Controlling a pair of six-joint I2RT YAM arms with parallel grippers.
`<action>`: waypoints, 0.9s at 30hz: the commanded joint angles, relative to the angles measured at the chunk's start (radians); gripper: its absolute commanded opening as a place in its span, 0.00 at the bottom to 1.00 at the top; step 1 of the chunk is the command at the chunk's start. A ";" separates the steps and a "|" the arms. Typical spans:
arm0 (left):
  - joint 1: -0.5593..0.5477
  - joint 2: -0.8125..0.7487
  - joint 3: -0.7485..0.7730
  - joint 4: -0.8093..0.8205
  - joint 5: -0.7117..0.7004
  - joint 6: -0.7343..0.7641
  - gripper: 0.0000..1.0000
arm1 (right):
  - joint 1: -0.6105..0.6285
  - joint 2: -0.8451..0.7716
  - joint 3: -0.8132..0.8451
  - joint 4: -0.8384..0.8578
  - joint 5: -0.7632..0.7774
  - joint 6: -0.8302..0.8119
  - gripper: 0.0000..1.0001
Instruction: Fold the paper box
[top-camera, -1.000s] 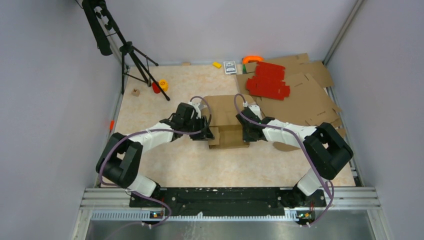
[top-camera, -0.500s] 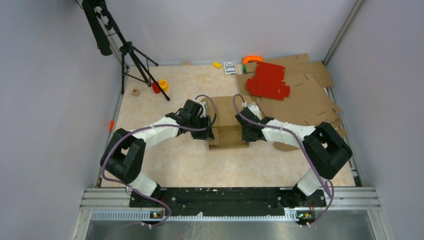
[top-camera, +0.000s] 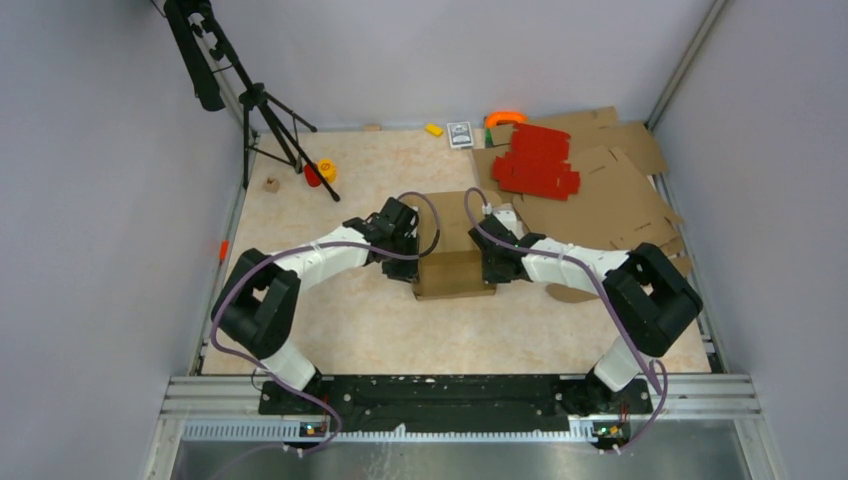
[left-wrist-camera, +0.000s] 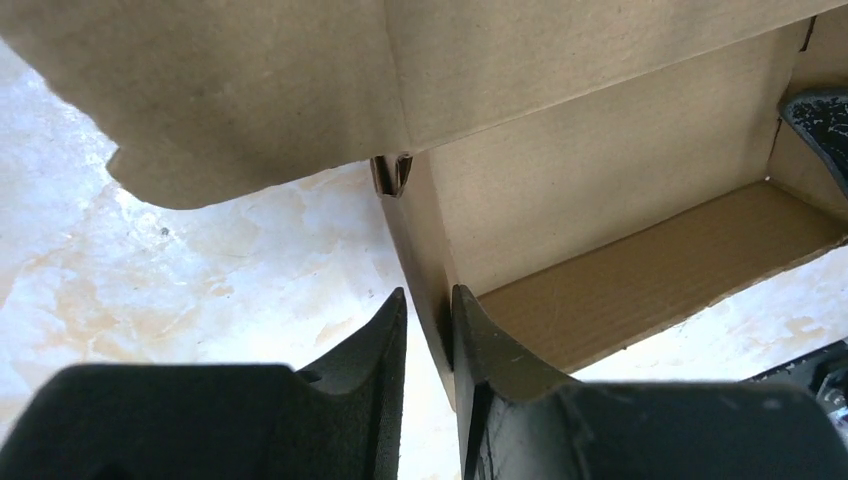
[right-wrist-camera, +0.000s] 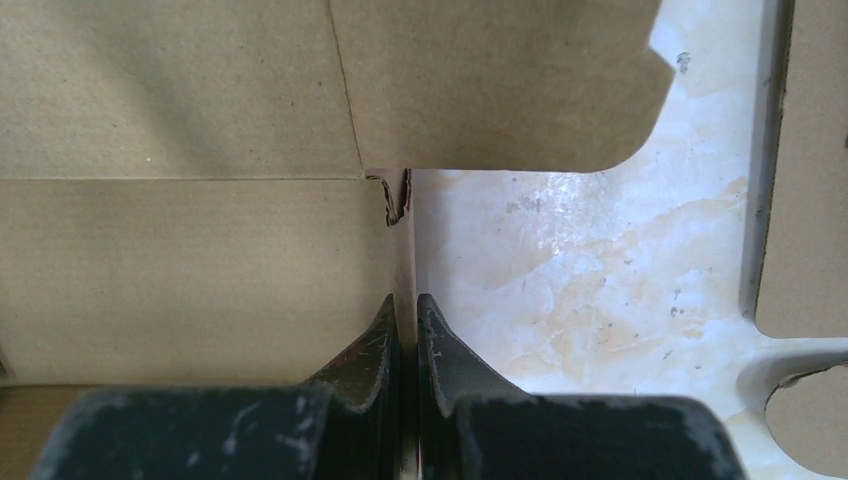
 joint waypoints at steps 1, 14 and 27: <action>-0.016 -0.001 0.033 -0.086 -0.097 0.025 0.24 | 0.016 0.040 0.011 -0.005 -0.004 0.003 0.00; -0.066 0.088 0.136 -0.137 -0.202 -0.016 0.29 | 0.017 0.041 0.022 -0.010 -0.005 0.003 0.00; -0.170 0.184 0.250 -0.337 -0.563 -0.055 0.00 | 0.054 -0.015 0.008 -0.032 0.080 0.099 0.00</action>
